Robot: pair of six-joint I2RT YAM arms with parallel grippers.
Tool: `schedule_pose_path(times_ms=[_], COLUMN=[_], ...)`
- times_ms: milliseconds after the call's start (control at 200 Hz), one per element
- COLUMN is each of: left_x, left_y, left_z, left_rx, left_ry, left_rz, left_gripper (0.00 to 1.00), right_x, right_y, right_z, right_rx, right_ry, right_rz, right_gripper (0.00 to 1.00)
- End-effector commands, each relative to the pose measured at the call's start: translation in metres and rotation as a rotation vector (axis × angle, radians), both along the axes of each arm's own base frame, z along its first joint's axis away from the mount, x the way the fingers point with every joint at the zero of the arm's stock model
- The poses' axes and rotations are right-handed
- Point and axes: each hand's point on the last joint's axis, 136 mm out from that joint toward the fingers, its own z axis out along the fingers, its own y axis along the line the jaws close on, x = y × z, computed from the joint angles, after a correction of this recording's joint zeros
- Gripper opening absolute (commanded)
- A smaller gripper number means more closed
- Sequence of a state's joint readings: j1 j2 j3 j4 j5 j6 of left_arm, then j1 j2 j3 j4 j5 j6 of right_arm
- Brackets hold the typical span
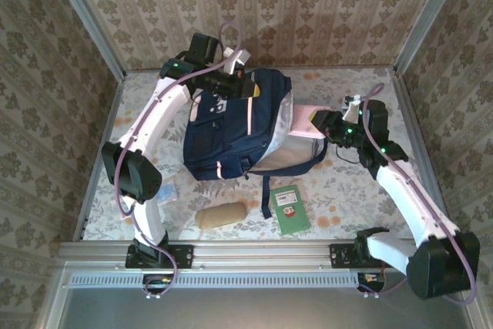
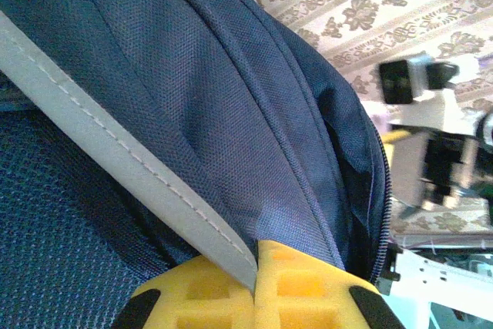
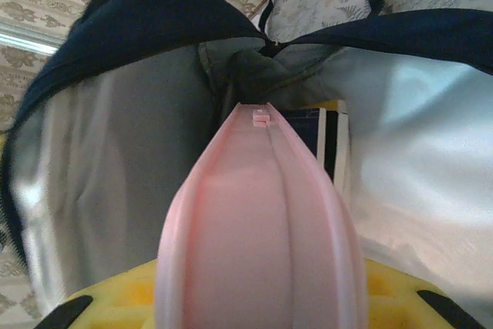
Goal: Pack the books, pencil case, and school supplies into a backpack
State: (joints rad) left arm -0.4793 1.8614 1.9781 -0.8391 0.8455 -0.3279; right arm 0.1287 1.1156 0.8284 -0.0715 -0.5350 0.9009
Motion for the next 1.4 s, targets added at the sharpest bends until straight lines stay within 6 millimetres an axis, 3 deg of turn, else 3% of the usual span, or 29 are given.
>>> schedule_pose_path(times_ms=[0,175,210,230,320,475,545,675,870,995,1045,1060,1105,1260,1395], left_x=[-0.018,-0.017,-0.016,-0.007,-0.004,0.003,0.006,0.010,0.017,0.019,0.020,0.019,0.019,0.016,0.022], left_y=[-0.001,-0.004,-0.004,0.005,0.007,0.011,0.014,0.019,0.030,0.034,0.035,0.035,0.035,0.038,0.035], left_z=[0.083,0.090,0.090,0.090,0.088,0.090,0.087,0.081,0.070,0.067,0.065,0.065,0.064,0.060,0.038], left_rx=[-0.205,-0.244,-0.247,-0.244,-0.240,-0.255,-0.250,-0.241,-0.238,-0.235,-0.235,-0.236,-0.237,-0.233,-0.199], left_ry=[-0.206,-0.187,-0.187,-0.190,-0.186,-0.174,-0.168,-0.155,-0.147,-0.149,-0.147,-0.147,-0.147,-0.151,-0.117], left_rz=[-0.115,-0.111,-0.110,-0.083,-0.067,-0.040,-0.028,-0.007,0.028,0.046,0.051,0.052,0.052,0.061,0.097], left_gripper=[0.00,0.00,0.00,0.00,0.00,0.00,0.00,0.00,0.00,0.00,0.00,0.00,0.00,0.00,0.00], right_x=[0.018,0.038,0.047,0.051,0.068,0.085,0.087,0.078,0.046,0.034,0.031,0.028,0.022,-0.011,-0.038], right_y=[0.031,0.085,0.095,0.100,0.122,0.167,0.176,0.151,0.107,0.076,0.063,0.059,0.050,0.039,0.022], right_z=[0.018,0.000,-0.016,-0.020,-0.037,-0.070,-0.080,-0.078,-0.054,-0.056,-0.066,-0.059,-0.060,-0.065,-0.077], right_rx=[0.102,0.089,0.077,0.075,0.091,0.096,0.111,0.052,-0.132,-0.212,-0.257,-0.262,-0.304,-0.374,-0.427], right_ry=[-0.084,-0.070,-0.034,-0.026,0.005,0.079,0.108,0.072,-0.004,0.010,0.042,0.026,0.038,0.046,0.092], right_rz=[0.074,0.129,0.122,0.115,0.080,0.113,0.140,0.102,0.109,0.064,0.044,0.036,0.023,0.046,0.016], right_gripper=[0.28,0.29,0.28,0.28,0.30,0.61,0.71,0.86,0.97,0.98,0.97,0.97,0.95,0.89,0.87])
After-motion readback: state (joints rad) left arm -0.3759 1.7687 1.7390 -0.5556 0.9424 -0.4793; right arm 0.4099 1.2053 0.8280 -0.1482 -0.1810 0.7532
